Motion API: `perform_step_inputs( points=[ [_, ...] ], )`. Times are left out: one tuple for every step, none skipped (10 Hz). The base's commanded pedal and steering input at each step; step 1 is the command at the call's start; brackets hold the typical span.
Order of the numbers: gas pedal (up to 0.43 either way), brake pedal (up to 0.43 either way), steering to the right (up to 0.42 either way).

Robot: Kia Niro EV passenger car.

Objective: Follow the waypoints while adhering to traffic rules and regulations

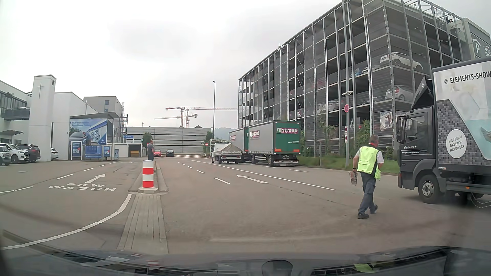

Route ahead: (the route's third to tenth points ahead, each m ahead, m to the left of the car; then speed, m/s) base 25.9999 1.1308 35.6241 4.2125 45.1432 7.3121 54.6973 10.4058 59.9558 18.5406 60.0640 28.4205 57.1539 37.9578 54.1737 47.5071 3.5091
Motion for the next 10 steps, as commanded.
perform_step_inputs(
  points=[
    [0.087, 0.0, -0.044],
    [0.087, 0.0, -0.045],
    [0.087, 0.0, -0.04],
    [0.098, 0.0, -0.032],
    [0.098, 0.0, -0.026],
    [0.098, 0.0, -0.024],
    [0.098, 0.0, -0.023],
    [0.098, 0.0, -0.021],
    [0.098, 0.0, -0.015],
    [0.098, 0.0, -0.011]
  ],
)
